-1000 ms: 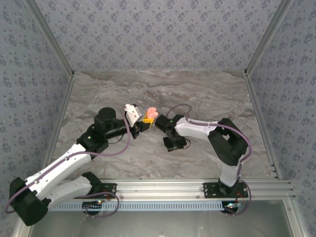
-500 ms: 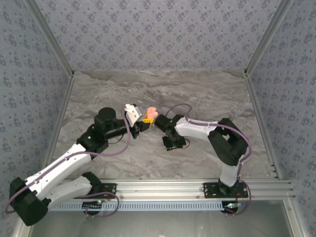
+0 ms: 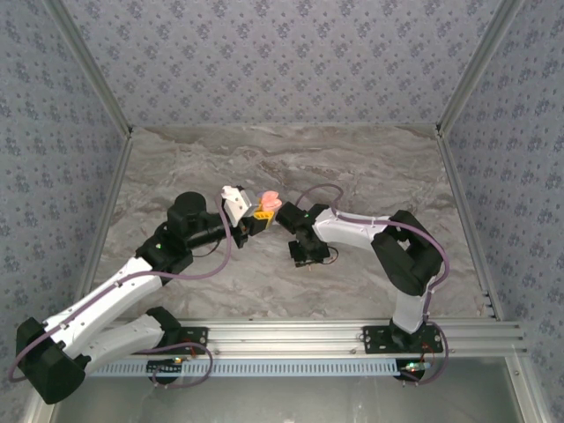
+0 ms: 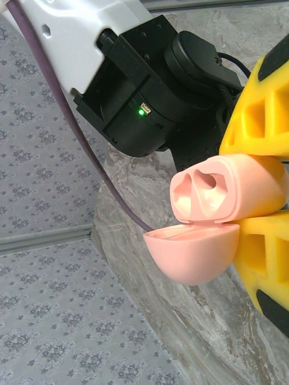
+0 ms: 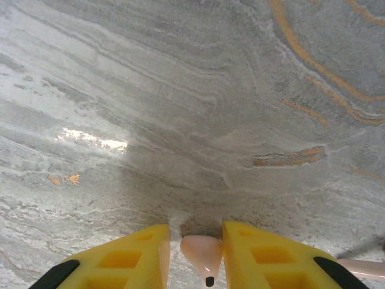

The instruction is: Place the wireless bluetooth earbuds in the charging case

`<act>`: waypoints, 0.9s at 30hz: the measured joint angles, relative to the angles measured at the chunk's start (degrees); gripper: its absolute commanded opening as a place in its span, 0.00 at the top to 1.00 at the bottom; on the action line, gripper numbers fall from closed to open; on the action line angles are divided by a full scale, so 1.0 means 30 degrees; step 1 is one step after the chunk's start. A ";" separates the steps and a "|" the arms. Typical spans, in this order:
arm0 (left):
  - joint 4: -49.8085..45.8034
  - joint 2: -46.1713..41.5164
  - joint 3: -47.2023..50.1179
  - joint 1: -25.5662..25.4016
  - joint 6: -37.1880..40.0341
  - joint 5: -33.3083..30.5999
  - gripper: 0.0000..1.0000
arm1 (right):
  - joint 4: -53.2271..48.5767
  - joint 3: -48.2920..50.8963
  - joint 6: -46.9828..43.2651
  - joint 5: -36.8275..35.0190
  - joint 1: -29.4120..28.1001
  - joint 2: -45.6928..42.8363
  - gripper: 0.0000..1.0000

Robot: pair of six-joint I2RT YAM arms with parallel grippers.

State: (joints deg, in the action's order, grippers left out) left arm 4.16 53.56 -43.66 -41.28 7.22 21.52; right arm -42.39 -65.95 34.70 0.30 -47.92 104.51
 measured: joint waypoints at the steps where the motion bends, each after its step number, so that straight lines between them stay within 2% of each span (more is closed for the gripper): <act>1: 0.0000 0.0000 0.0000 0.0000 0.0036 -0.0036 1.00 | -0.0007 0.0000 0.0000 0.0044 -0.0029 0.0015 0.69; 21: -0.0080 -0.0029 0.0000 0.0000 0.0087 -0.0051 1.00 | -0.0750 -0.0568 -0.0015 -0.0175 -0.0146 0.0488 0.77; 27: -0.0197 -0.0131 0.0000 0.0000 0.0087 -0.0051 1.00 | -0.0729 -0.0481 -0.0015 -0.0219 0.0051 -0.0474 0.77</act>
State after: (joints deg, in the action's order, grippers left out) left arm 3.57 53.17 -43.66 -41.28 7.49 21.37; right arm -44.58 -67.40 34.65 -0.36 -47.77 103.09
